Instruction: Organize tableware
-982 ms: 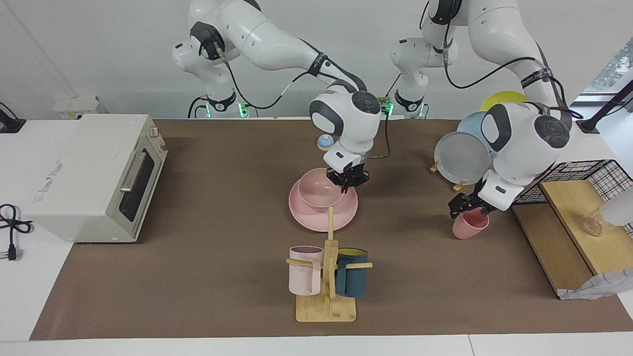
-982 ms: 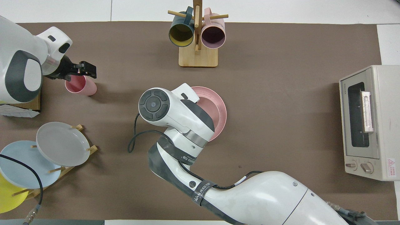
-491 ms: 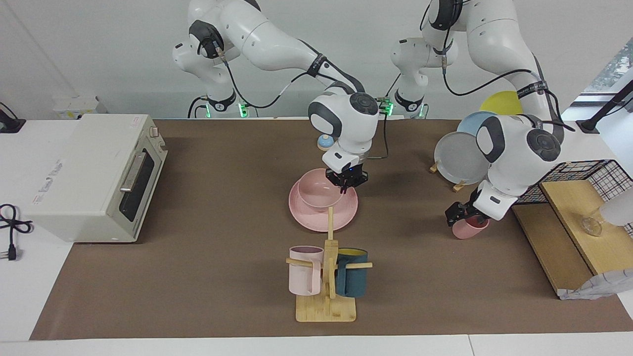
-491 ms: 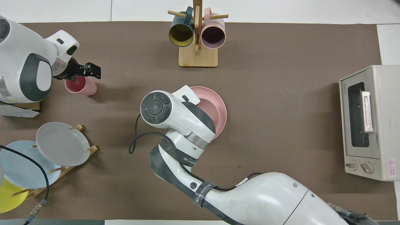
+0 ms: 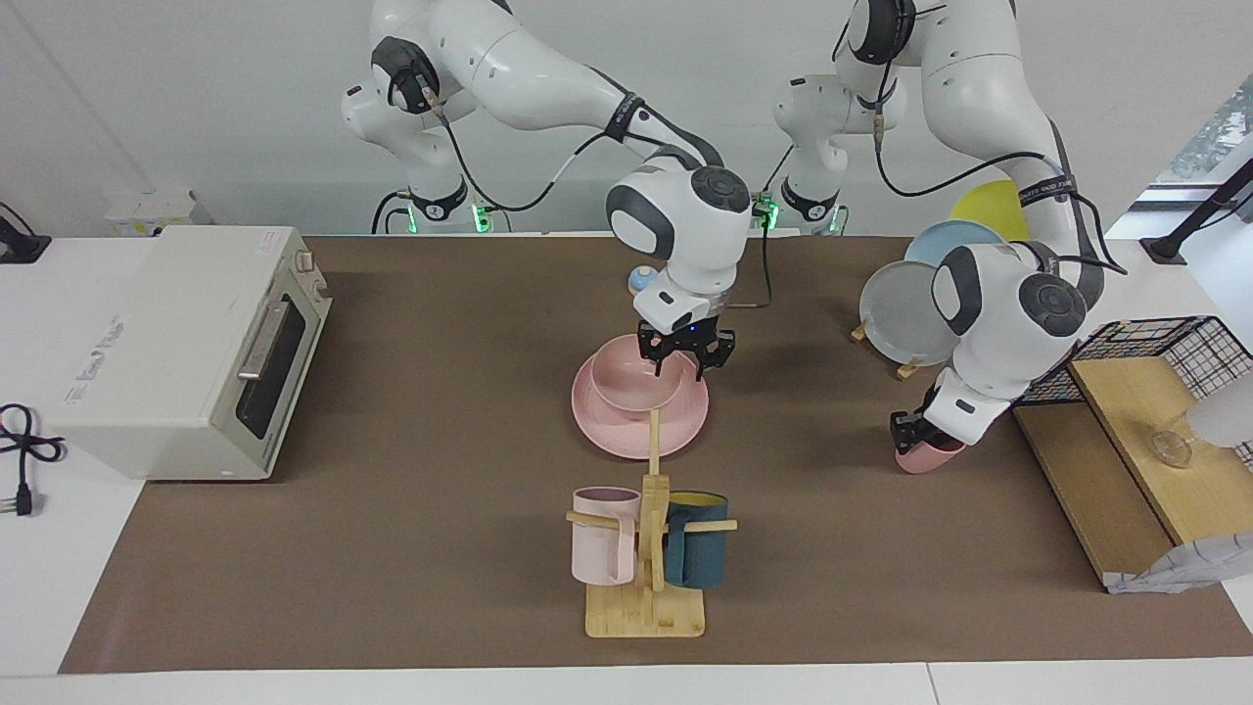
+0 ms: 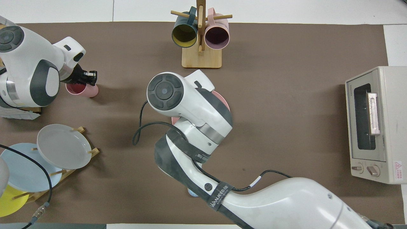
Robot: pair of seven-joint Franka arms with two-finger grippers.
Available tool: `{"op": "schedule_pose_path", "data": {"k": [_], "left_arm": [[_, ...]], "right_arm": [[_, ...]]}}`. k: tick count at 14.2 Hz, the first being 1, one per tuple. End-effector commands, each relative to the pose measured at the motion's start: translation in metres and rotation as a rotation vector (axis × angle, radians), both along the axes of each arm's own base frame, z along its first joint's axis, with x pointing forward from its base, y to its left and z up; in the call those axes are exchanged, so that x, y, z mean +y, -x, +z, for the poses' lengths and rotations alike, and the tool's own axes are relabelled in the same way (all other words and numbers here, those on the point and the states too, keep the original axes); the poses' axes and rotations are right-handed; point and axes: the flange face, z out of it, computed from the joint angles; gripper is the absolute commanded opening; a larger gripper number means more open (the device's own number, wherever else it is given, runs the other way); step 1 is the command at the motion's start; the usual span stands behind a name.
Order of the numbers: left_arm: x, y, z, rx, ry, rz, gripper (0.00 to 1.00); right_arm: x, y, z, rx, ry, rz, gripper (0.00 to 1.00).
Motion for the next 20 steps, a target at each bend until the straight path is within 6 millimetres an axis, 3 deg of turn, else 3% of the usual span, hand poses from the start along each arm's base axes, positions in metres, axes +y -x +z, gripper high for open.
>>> {"op": "schedule_pose_path", "data": {"k": [1,3,5,6,8,9,11,14,15,16,18,20], "left_arm": [[0.000,-0.004,0.021,-0.017,-0.018,-0.017,0.00],[-0.003,-0.008,0.046,0.004,-0.011,-0.016,0.00],[-0.012,-0.008,0.090,0.053,0.017,-0.005,0.00],[-0.027,-0.003,0.119,0.095,0.044,0.003,0.00],[-0.063,0.005,0.174,0.105,0.075,0.088,0.00],[-0.094,0.013,0.188,0.112,0.086,0.127,0.00],[-0.173,0.035,0.206,0.093,0.095,0.158,0.00],[-0.272,0.072,0.216,0.040,0.127,0.135,0.00],[-0.300,0.085,0.211,0.042,0.126,0.129,0.00],[-0.328,0.096,0.190,0.051,0.118,0.131,0.00],[-0.361,0.109,0.161,0.033,0.120,0.136,0.00],[-0.375,0.111,0.130,0.048,0.081,0.127,0.00]], "right_arm": [[-0.077,-0.011,0.060,0.028,0.020,0.043,1.00],[-0.128,-0.008,0.088,0.060,0.039,0.101,1.00],[-0.191,-0.008,0.115,0.117,0.063,0.149,1.00],[-0.229,-0.009,0.130,0.142,0.059,0.152,1.00],[-0.291,-0.011,0.149,0.164,-0.006,0.160,1.00],[-0.320,-0.011,0.147,0.177,-0.012,0.152,1.00],[-0.348,0.001,0.141,0.199,-0.014,0.147,1.00],[-0.365,0.018,0.123,0.219,-0.016,0.126,1.00],[-0.366,0.023,0.119,0.216,-0.016,0.128,1.00],[-0.373,0.025,0.115,0.224,-0.017,0.118,1.00],[-0.382,0.026,0.114,0.227,-0.021,0.128,1.00],[-0.391,0.020,0.115,0.201,-0.023,0.155,1.00]]}}
